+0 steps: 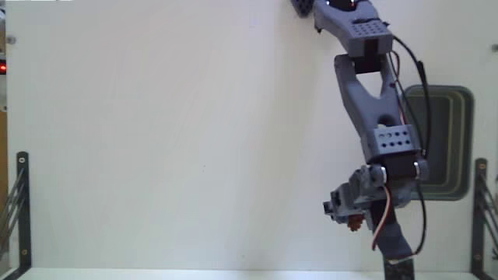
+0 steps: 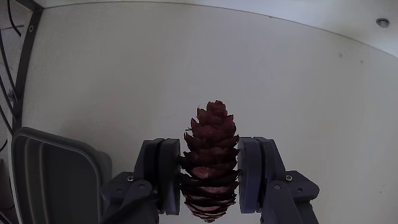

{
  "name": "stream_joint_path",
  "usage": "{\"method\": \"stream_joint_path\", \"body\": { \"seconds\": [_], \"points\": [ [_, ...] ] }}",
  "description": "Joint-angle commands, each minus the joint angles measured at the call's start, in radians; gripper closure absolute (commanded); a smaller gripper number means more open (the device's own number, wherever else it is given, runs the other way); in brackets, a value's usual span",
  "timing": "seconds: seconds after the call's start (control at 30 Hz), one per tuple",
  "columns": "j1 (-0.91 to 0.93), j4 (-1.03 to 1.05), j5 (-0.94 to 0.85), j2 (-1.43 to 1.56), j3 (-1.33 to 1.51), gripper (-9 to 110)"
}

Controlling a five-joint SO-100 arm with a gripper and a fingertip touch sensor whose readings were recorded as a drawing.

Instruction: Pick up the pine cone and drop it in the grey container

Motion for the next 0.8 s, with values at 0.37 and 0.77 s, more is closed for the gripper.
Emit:
{"method": "stream_joint_path", "body": {
  "seconds": [0.37, 0.77],
  "points": [
    [-0.07, -0.014, 0.005, 0.1, 0.028, 50],
    [-0.146, -0.038, 0.005, 0.182, 0.134, 50]
  ]
}}
